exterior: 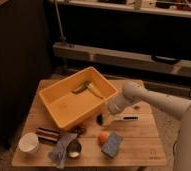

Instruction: Place brush in table surface

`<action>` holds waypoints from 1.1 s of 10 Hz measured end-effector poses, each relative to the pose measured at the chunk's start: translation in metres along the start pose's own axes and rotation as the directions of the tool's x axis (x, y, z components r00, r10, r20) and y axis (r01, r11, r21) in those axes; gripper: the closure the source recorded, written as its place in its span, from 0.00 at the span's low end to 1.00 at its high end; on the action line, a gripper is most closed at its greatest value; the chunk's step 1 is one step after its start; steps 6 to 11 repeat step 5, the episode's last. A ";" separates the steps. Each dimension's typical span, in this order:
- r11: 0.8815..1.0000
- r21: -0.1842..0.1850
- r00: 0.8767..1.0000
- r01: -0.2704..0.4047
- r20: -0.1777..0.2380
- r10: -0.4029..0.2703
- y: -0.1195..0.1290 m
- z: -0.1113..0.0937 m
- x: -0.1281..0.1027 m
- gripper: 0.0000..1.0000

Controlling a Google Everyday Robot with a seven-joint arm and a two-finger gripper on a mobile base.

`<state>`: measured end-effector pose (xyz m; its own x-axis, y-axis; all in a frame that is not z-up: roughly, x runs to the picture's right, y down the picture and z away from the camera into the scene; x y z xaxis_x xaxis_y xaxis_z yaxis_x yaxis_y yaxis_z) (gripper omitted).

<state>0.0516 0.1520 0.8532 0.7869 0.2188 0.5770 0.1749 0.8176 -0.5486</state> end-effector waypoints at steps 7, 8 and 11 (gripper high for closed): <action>1.000 0.002 1.000 -0.001 0.000 0.001 0.000 -0.001 0.001 0.20; 1.000 0.002 1.000 -0.001 0.000 0.001 0.000 -0.001 0.001 0.20; 1.000 0.002 1.000 -0.001 0.000 0.001 0.000 -0.001 0.001 0.20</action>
